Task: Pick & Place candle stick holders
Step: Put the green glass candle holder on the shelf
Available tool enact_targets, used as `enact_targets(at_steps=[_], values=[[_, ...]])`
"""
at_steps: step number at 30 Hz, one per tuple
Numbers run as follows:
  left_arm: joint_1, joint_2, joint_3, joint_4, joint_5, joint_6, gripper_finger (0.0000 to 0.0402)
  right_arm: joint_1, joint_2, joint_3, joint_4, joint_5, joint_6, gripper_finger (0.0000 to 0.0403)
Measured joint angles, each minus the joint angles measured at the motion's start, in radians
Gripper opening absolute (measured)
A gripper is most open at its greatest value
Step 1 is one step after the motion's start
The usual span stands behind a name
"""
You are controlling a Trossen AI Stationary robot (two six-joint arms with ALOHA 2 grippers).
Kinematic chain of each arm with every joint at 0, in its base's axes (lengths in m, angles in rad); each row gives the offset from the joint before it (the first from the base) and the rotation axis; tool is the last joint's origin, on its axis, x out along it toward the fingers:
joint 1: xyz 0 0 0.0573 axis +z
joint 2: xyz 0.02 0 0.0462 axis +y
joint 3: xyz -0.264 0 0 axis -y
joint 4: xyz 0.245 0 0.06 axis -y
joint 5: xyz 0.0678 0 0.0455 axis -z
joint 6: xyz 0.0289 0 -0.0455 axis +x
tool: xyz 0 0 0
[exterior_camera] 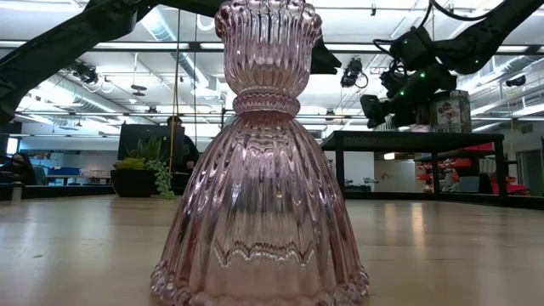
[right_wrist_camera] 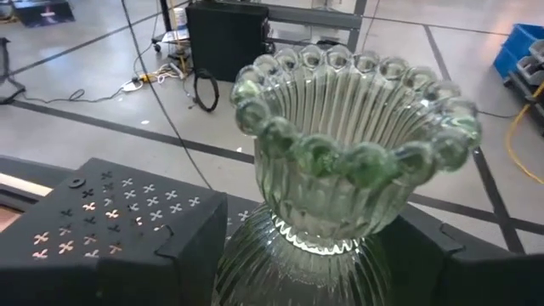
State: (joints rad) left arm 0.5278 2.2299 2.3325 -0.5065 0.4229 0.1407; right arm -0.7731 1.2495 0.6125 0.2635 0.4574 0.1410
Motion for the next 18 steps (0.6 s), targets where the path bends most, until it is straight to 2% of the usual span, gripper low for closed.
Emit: enact_targets(at_steps=[18], values=[[-0.002, 0.0, 0.0, 0.001, 0.0, 0.002, 0.0153, 0.002, 0.0, 0.0, 0.036, 0.022, 0.016, 0.0257]])
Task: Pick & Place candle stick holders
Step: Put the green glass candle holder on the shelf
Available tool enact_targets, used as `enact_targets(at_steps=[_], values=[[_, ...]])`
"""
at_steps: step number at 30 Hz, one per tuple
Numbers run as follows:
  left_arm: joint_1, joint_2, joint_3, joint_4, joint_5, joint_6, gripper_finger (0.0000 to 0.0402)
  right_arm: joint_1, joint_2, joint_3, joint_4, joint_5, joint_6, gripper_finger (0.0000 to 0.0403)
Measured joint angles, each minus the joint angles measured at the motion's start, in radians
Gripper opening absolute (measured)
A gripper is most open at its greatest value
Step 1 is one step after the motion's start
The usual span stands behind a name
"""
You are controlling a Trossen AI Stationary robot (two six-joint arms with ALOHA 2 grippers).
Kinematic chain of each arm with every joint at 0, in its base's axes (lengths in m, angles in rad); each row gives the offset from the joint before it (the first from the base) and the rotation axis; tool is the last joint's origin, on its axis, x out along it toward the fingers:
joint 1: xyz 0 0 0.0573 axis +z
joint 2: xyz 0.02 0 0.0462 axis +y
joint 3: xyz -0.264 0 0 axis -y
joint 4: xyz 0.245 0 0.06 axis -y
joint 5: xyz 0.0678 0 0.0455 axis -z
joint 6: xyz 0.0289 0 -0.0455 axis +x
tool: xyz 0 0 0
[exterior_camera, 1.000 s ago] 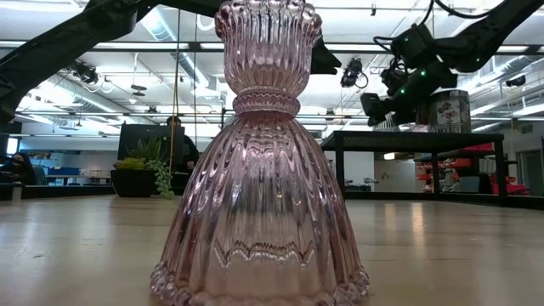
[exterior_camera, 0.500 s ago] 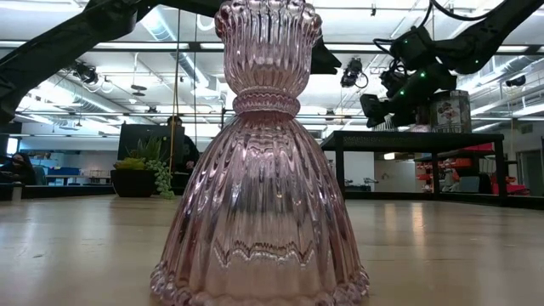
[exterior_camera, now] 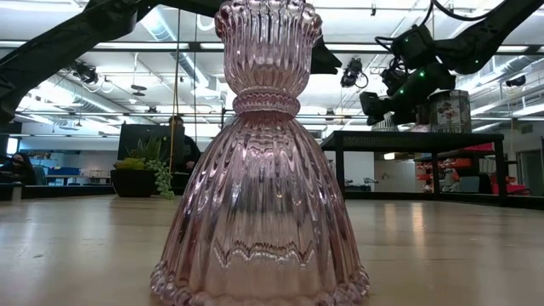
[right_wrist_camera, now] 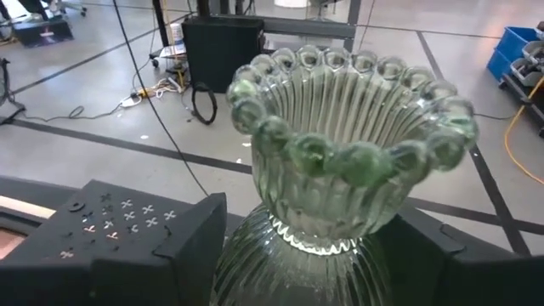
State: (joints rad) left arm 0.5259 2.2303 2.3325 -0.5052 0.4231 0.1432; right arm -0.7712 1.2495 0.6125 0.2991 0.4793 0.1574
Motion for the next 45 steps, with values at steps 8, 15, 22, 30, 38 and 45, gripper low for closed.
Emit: enact_targets(at_steps=[8, 15, 22, 30, 38, 45], values=[[0.0, 0.001, 0.0, 0.007, 0.0, 0.0, 0.0153, 0.0, 0.0, 0.0, 0.003, -0.026, 0.0, 0.0256], [0.0, 0.001, 0.0, 0.007, 0.0, 0.0, 0.0153, 0.0, 0.0, 0.0, 0.004, -0.026, 0.0, 0.0276], [0.0, 0.001, 0.0, 0.007, 0.0, 0.0, 0.0153, 0.0, -0.001, 0.002, 0.022, -0.03, -0.001, 0.0274], [0.0, 0.001, 0.0, 0.006, 0.0, 0.0, 0.0153, 0.001, -0.001, 0.002, 0.051, -0.053, -0.001, 0.0269], [0.0, 0.001, 0.0, 0.006, 0.0, 0.0, 0.0153, 0.001, -0.001, 0.002, 0.056, -0.003, -0.003, 0.0254], [0.0, 0.001, 0.0, 0.006, 0.0, 0.0, 0.0153, 0.014, -0.001, 0.002, 0.096, 0.002, -0.014, 0.0231]])
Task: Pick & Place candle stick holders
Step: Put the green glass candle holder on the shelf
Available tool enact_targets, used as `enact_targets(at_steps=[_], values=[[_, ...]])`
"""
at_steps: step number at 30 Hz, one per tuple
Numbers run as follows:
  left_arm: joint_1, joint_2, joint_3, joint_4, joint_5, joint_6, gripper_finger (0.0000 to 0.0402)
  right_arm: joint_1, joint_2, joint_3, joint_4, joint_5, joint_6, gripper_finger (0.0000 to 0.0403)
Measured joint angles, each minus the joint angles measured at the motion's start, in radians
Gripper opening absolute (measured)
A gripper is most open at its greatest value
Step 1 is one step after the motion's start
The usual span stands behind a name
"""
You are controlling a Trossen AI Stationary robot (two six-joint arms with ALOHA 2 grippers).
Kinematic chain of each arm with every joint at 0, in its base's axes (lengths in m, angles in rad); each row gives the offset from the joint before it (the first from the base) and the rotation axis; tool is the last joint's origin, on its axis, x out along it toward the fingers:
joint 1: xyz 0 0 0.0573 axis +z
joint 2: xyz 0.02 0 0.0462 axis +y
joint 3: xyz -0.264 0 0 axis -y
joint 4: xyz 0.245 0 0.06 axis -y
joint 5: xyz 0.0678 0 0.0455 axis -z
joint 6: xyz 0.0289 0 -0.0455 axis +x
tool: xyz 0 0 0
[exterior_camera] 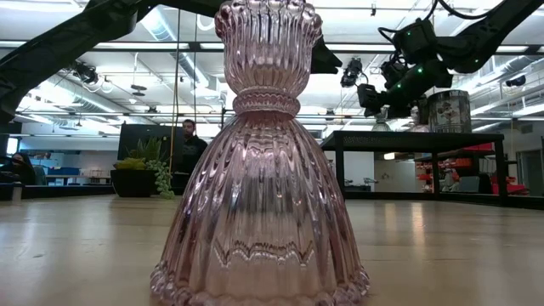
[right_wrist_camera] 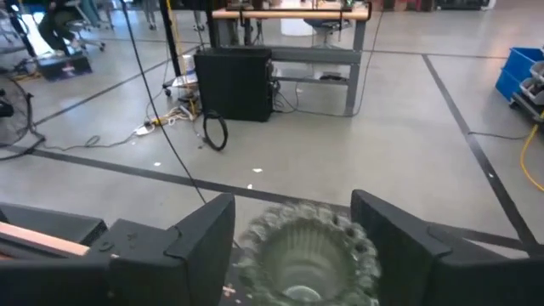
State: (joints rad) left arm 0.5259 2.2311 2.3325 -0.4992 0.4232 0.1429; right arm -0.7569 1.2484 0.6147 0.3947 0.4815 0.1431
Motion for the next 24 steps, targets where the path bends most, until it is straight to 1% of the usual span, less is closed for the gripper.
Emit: enact_targets(at_steps=[8, 14, 18, 24], values=[[0.0, 0.0, 0.0, -0.001, 0.0, 0.0, 0.0153, 0.006, -0.001, 0.012, -0.014, 0.014, -0.013, 0.0206], [0.0, 0.0, 0.0, -0.001, 0.0, 0.0, 0.0153, 0.028, -0.012, 0.013, -0.011, 0.085, -0.055, 0.0192], [0.0, 0.0, 0.0, -0.001, 0.0, 0.0, 0.0153, 0.039, -0.032, 0.013, -0.017, 0.11, -0.061, 0.0187], [0.0, 0.0, 0.0, -0.003, 0.0, 0.0, 0.0153, 0.039, -0.063, 0.013, -0.025, 0.113, -0.081, 0.0187]])
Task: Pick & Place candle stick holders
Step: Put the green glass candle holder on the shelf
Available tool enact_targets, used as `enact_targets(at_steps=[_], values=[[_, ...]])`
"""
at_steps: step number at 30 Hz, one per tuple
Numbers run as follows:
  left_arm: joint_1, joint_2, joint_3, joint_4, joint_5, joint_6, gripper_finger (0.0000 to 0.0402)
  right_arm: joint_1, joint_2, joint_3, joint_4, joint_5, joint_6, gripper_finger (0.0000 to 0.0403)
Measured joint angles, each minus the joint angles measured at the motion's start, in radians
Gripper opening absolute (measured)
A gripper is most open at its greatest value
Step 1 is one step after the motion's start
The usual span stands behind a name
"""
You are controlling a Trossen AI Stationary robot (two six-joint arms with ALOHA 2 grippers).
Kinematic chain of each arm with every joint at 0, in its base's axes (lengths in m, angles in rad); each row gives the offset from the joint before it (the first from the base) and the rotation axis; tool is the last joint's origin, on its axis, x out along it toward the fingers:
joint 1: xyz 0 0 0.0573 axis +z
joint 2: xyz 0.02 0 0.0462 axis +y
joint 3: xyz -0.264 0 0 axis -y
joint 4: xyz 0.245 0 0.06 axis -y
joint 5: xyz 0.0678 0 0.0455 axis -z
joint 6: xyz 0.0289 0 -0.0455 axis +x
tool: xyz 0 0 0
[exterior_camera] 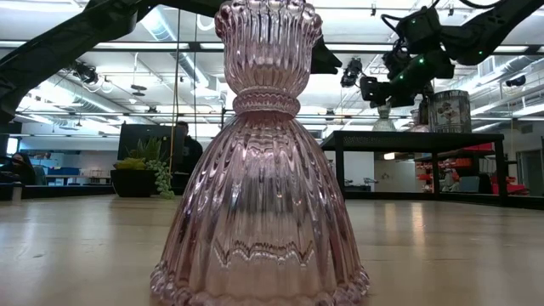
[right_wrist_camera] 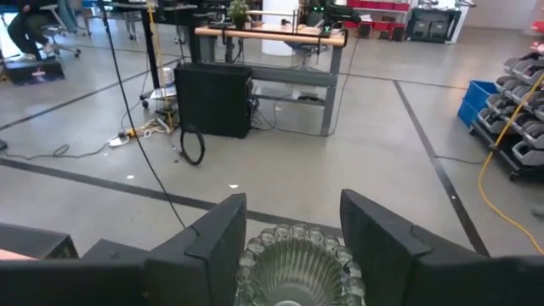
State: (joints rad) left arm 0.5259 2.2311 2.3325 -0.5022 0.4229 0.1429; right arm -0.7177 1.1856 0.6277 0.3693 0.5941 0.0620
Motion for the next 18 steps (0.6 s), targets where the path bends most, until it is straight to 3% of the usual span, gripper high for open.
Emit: enact_targets(at_steps=[13, 18], values=[[0.0, 0.0, 0.0, -0.001, 0.0, -0.001, 0.0153, 0.0, -0.015, 0.0, -0.043, 0.004, -0.029, 0.0187], [0.0, 0.0, 0.0, -0.001, 0.0, -0.001, 0.0153, 0.0, -0.015, 0.0, -0.042, 0.055, -0.021, 0.0187]])
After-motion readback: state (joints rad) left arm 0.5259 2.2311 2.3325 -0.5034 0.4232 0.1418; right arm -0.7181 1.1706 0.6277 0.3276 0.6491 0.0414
